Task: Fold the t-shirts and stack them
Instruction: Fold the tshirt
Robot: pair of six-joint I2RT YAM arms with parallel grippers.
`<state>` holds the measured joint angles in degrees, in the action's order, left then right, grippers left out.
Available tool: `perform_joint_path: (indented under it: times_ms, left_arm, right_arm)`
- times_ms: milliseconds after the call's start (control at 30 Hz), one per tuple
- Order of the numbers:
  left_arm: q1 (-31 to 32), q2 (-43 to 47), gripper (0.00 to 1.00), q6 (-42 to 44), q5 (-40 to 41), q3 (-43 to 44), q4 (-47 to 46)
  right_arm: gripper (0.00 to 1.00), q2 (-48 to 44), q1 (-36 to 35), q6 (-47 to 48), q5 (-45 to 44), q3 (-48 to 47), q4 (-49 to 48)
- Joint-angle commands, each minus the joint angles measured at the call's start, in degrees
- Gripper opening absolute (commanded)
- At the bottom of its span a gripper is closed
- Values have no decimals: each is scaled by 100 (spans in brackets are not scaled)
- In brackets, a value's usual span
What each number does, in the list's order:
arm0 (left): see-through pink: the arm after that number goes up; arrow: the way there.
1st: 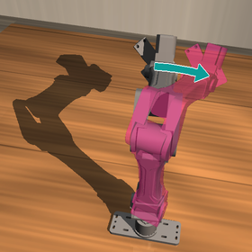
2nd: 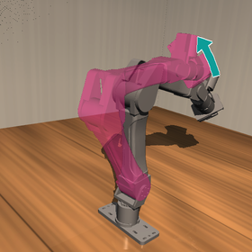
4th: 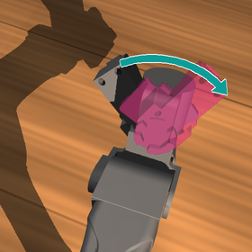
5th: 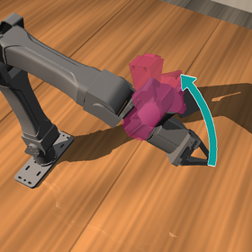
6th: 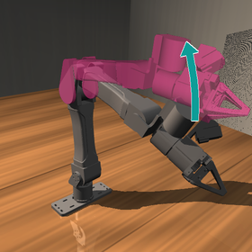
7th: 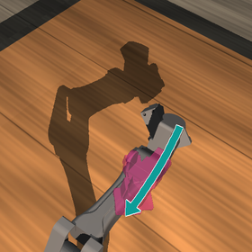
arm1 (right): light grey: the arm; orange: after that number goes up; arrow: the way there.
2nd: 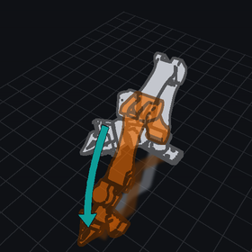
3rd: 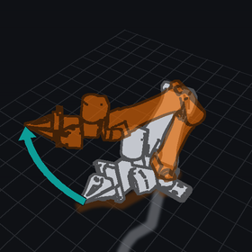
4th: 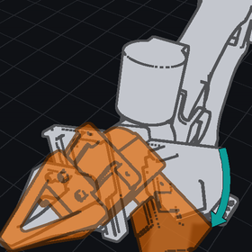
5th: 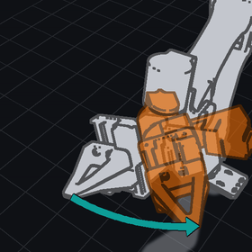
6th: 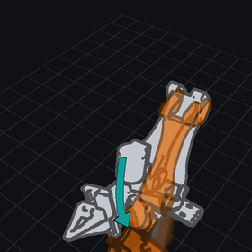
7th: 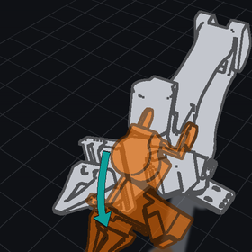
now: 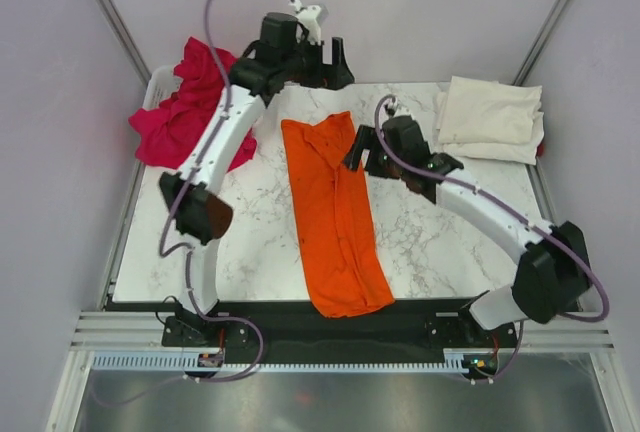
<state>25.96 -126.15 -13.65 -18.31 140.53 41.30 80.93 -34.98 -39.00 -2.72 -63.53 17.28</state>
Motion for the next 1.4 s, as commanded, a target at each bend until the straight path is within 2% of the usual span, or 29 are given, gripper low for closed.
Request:
perform_joint_path:
  times_ms: [0,67,100,200,233,300,333,367,433,600,833,900,933,967,1167,1233,1300,1367]
  left_arm:
    - [-64,1766,100,275,696,-1660,-60]
    - [-55,2381,100,293,1046,-2500,-61]
    - [-55,3037,100,275,1109,-3313,-61]
    - [-47,4242,100,310,1171,-4838,-113]
    - [-47,4596,100,336,1250,-5207,-157]
    - [-47,5185,100,407,1355,-6140,-157]
    - [-47,5832,100,416,1417,-6421,-166]
    - [-55,6099,100,442,1409,-6929,-175]
    - [-55,6888,100,644,1373,-7336,-157]
    - [-64,8226,100,408,1619,-8417,-183]
    - [-64,8580,100,91,1567,-9025,-245]
    - [-64,8633,100,56,1584,-9218,-332]
    - [-64,8668,100,55,1611,-9297,-333]
    - [-64,8712,100,55,1611,-9507,-333]
    - [-64,8748,100,55,1611,-9728,-333]
    - [-64,8704,100,170,1384,-9738,-797]
    - [-64,8677,100,178,1382,-9737,-799]
    - [-64,8642,100,178,1382,-9737,-808]
  right_arm:
    - [88,826,763,463,-27,-809,-163]
    - [87,1581,1079,760,261,-1413,-268]
    - [86,1863,1151,919,490,-1669,-312]
    - [82,3642,1406,1263,1106,-3118,37]
    - [79,3972,1563,1238,1264,-3774,187]
    - [73,4744,1731,1071,1800,-4280,188]
    - [66,4948,1784,1027,1888,-4700,180]
    - [65,5124,1854,1009,1950,-4869,162]
    - [65,5556,1872,1052,2038,-5247,171]
    - [62,6092,1872,922,2355,-5398,-66]
    - [37,6664,1828,728,2706,-5573,-321]
    - [24,6848,1837,666,2742,-5653,-348]
    - [8,6892,1837,631,2698,-5688,-348]
    - [0,6928,1863,553,2576,-5697,-357]
    - [0,6656,2355,34,1390,-5328,-515]
    - [0,6559,2513,-142,907,-5232,-515]
    - [0,6367,2566,-282,512,-5074,-584]
    - [0,6322,2593,-292,466,-4994,-664]
